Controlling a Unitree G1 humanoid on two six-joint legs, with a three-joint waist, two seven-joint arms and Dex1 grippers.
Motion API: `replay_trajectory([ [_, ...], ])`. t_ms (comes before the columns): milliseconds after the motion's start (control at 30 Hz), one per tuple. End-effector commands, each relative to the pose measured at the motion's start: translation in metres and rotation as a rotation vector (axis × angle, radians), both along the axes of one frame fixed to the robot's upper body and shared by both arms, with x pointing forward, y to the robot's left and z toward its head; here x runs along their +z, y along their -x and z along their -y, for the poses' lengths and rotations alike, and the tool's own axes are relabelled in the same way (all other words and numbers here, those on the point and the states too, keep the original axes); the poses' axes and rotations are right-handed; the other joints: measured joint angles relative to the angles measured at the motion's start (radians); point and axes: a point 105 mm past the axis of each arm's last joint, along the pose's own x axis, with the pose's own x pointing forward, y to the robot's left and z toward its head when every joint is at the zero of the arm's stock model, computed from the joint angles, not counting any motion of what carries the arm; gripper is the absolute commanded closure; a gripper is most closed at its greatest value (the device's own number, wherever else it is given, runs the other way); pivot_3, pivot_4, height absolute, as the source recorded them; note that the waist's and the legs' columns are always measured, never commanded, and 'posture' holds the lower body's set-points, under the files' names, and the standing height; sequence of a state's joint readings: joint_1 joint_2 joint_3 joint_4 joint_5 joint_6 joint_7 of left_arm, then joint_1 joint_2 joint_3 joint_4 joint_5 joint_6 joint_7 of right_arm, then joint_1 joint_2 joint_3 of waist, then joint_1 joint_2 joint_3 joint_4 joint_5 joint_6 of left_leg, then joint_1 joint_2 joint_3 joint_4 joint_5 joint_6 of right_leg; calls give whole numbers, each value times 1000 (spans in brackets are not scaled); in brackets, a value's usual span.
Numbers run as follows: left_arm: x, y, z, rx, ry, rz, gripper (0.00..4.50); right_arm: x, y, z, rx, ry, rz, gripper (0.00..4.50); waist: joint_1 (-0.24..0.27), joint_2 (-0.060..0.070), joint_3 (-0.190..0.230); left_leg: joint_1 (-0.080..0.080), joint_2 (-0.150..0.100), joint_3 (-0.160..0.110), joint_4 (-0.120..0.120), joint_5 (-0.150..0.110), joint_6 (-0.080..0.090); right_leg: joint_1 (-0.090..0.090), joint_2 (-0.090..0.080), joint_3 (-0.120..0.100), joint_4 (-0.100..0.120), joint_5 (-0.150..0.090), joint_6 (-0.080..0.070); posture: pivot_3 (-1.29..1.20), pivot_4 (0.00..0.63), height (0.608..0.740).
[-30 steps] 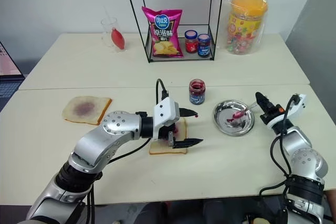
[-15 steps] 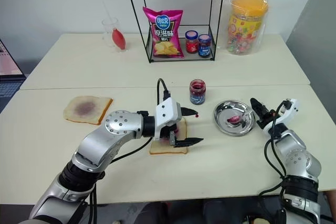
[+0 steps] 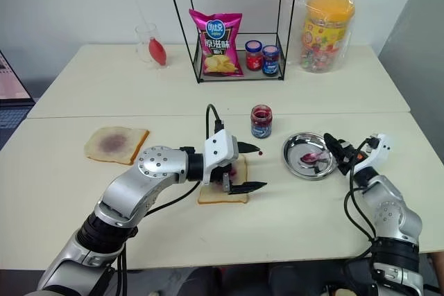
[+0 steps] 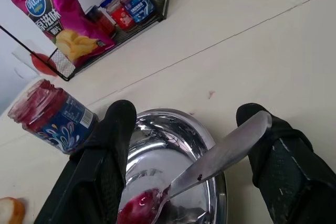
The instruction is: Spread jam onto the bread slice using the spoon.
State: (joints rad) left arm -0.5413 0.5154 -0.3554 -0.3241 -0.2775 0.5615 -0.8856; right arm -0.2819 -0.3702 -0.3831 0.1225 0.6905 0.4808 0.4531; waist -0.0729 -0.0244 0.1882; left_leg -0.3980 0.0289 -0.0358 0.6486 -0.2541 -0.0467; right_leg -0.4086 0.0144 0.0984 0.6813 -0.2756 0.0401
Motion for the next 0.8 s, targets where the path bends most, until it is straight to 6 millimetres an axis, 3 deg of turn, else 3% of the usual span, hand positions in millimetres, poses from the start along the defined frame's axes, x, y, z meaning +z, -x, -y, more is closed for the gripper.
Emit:
replay_trajectory([
  [33,10,-1,-3,10,24,40,0,13,1,4,-49,80,81,1139,0,0,0,0,0,0,0,0,0,0,0,0,0,0,0,0,150,740],
  [300,7,1,-12,20,16,53,0,9,-4,9,-143,229,106,1139,1,0,0,0,0,0,0,0,0,0,0,0,0,0,0,0,150,740],
  [500,15,-9,-21,96,48,106,0,23,-5,22,-265,241,196,1139,8,1,0,0,0,0,1,0,0,0,0,0,0,0,0,0,150,740],
  [667,36,-31,-60,279,104,217,0,60,-7,18,-249,271,308,1139,8,1,0,1,0,0,1,0,0,0,0,0,1,0,0,0,150,740],
  [800,48,-41,-112,461,92,266,0,83,-3,3,-128,333,365,1139,8,1,-1,1,0,0,0,0,0,0,0,0,1,0,0,0,150,740],
])
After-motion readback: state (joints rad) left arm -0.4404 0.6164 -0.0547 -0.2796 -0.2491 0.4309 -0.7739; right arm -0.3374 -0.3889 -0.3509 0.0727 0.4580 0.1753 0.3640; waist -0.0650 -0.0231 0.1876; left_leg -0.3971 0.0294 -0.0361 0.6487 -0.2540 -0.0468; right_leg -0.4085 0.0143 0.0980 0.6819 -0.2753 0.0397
